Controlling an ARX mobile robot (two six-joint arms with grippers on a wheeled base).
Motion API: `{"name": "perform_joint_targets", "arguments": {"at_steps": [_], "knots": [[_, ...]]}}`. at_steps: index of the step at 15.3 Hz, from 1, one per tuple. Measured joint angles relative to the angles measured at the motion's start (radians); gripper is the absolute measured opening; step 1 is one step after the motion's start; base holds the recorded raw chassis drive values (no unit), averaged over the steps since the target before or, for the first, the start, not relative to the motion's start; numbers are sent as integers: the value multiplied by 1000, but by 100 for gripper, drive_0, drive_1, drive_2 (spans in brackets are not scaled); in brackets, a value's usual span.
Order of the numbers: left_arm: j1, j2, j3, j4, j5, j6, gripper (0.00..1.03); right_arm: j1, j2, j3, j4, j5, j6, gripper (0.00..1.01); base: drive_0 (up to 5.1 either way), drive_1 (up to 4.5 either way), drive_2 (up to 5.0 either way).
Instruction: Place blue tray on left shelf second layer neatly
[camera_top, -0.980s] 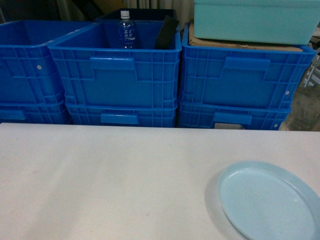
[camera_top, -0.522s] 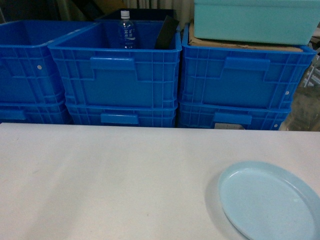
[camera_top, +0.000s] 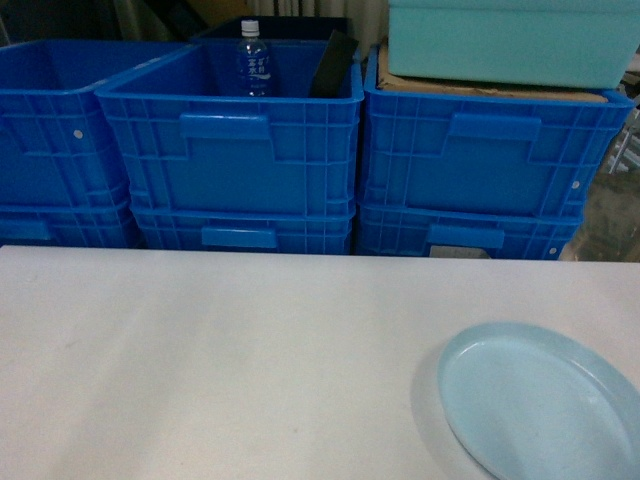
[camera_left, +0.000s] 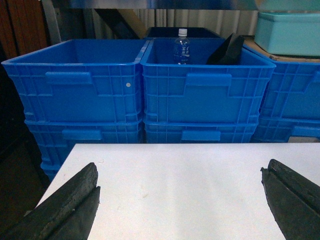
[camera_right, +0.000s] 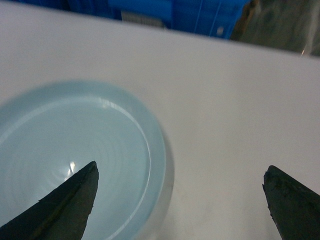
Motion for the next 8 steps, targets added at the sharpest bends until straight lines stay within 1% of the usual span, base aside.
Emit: {"name": "perform_joint_targets", "arguments": {"at_steps": [1, 3, 4, 6, 8], "knots": [[0, 0, 0, 0, 0, 0, 98, 0, 119, 0, 53, 10, -12, 98, 0, 0, 0], [0, 0, 0, 0, 0, 0, 98, 9, 250, -3, 140, 13, -12, 98, 0, 0, 0], [0, 0, 0, 0, 0, 0, 98, 16, 281, -2, 164, 24, -10, 98, 0, 0, 0], [0, 0, 0, 0, 0, 0, 98, 29, 308, 1, 174, 37, 11, 98, 0, 0, 0], [0, 0, 0, 0, 0, 0, 98, 42, 309, 10, 179, 36, 32, 98, 0, 0, 0]]}}
